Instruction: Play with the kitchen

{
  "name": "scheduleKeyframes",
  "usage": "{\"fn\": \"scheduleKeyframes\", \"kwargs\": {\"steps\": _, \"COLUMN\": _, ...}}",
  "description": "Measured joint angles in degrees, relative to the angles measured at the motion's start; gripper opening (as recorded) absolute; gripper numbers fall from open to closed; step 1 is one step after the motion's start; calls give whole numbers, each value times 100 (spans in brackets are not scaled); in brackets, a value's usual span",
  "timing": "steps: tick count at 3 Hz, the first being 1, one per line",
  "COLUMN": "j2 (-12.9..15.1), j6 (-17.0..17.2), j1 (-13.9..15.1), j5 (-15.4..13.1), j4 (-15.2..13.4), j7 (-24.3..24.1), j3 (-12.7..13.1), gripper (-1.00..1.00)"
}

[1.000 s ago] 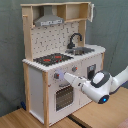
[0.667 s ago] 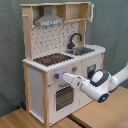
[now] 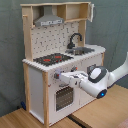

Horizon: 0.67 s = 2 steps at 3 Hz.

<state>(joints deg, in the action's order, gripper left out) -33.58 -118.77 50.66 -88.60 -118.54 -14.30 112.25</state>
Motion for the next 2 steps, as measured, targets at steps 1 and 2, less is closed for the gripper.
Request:
{"fn": "scheduleKeyframes", "kwargs": {"steps": 1, "j2": 0, "j6": -242, "j1": 24, "j5": -118, "j4": 0, "j7": 512, "j3": -125, "gripper": 100}}
{"fn": "scheduleKeyframes", "kwargs": {"steps": 2, "j2": -1, "j6": -545, "j1": 142, "j5": -208, "j4": -3, "j7": 985, "j3": -180, "gripper": 100}}
